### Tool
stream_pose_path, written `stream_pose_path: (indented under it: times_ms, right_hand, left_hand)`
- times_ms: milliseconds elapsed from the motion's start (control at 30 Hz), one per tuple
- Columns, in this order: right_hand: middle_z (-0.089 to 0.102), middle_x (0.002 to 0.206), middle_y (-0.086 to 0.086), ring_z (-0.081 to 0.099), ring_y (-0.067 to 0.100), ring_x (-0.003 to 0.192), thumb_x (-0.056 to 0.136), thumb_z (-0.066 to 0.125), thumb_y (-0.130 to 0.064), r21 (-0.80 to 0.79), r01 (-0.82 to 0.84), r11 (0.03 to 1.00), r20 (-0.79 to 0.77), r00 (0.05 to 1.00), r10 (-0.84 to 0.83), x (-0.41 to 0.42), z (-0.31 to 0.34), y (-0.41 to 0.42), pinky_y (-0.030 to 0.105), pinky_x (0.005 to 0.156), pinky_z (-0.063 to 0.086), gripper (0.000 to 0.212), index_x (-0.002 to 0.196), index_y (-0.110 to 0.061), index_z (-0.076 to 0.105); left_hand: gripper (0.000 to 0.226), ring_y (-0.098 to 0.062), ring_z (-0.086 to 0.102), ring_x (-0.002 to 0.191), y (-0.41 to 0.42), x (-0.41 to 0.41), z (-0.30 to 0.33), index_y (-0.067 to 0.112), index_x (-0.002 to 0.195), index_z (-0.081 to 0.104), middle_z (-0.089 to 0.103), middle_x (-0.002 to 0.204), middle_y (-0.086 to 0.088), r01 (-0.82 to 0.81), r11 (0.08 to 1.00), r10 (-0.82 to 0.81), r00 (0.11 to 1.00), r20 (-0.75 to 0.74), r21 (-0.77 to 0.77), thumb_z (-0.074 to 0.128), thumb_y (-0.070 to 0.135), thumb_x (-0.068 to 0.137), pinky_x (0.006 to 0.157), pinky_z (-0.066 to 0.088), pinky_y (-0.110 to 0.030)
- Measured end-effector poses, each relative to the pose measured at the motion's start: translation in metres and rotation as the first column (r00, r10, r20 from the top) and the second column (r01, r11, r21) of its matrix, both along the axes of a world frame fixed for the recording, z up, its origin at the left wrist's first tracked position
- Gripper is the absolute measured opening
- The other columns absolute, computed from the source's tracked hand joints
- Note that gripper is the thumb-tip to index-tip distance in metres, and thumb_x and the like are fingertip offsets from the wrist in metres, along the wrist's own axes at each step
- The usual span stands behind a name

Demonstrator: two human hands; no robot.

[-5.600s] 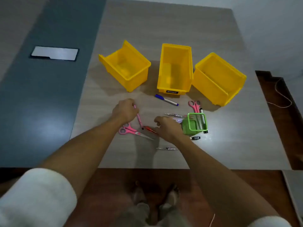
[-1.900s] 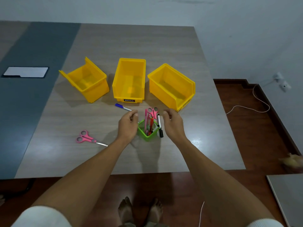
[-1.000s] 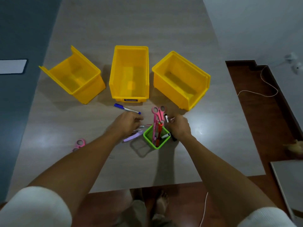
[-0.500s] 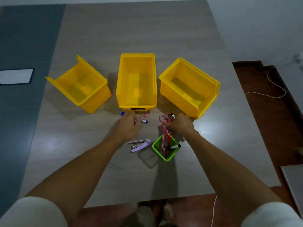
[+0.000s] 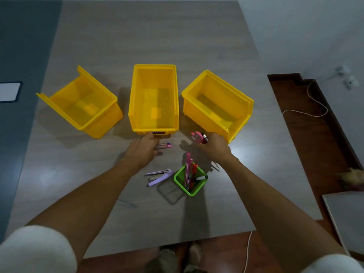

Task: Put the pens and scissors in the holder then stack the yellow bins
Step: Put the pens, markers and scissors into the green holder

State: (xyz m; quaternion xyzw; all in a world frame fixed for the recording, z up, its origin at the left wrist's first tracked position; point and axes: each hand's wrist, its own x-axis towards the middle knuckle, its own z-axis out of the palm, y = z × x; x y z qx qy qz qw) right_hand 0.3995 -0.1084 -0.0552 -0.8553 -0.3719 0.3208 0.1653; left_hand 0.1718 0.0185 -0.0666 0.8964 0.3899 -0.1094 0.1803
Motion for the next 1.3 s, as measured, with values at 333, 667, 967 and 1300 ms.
stream_pose_path:
  times_ms: [333, 667, 967, 1300]
  right_hand:
    - [0.066, 0.09, -0.002, 0.06, 0.021, 0.076, 0.09, 0.072, -0.029, 0.462, 0.121, 0.879, -0.02, 0.992, -0.126, 0.011, 0.075, -0.026, 0.04, 0.061, 0.048, 0.019, 0.1, -0.021, 0.058]
    - [0.056, 0.072, -0.008, 0.047, 0.006, 0.061, 0.099, 0.062, -0.034, 0.656, 0.045, 0.754, -0.053, 0.998, -0.013, -0.021, 0.125, -0.077, 0.021, 0.053, 0.036, 0.022, 0.09, -0.015, 0.059]
    - [0.052, 0.063, -0.003, 0.047, 0.015, 0.059, 0.1, 0.057, -0.05, 0.596, -0.097, 0.797, 0.011, 0.994, 0.112, -0.046, 0.074, -0.109, 0.035, 0.052, 0.034, 0.043, 0.07, -0.02, 0.054]
    - [0.057, 0.093, -0.003, 0.051, 0.015, 0.082, 0.1, 0.053, -0.035, 0.646, 0.141, 0.751, -0.245, 0.969, 0.029, -0.033, 0.079, -0.111, 0.034, 0.068, 0.04, 0.02, 0.11, -0.019, 0.058]
  left_hand:
    - [0.035, -0.015, 0.068, 0.108, -0.047, 0.022, 0.063, 0.015, 0.133, 0.064, 0.067, 0.096, 0.003, -0.358, 0.851, 0.524, 0.537, 0.661, -0.384, 0.061, 0.011, 0.099, 0.071, 0.056, -0.015]
    - [0.014, -0.006, 0.046, 0.052, -0.135, 0.018, 0.106, 0.009, 0.09, 0.063, 0.058, 0.062, 0.005, -0.412, 0.801, 0.572, 0.308, 0.76, -0.435, 0.066, 0.021, 0.097, 0.049, 0.037, -0.02]
    - [0.028, -0.02, 0.064, 0.08, -0.175, 0.017, 0.07, 0.027, 0.094, 0.074, 0.069, 0.085, 0.001, -0.45, 0.851, 0.506, 0.562, 0.654, -0.271, 0.059, 0.051, 0.092, 0.07, 0.056, -0.043]
    - [0.019, -0.017, 0.055, 0.067, -0.173, 0.021, 0.074, 0.023, 0.116, 0.059, 0.055, 0.075, 0.0, -0.435, 0.772, 0.632, 0.457, 0.626, -0.463, 0.056, 0.032, 0.1, 0.06, 0.045, -0.038]
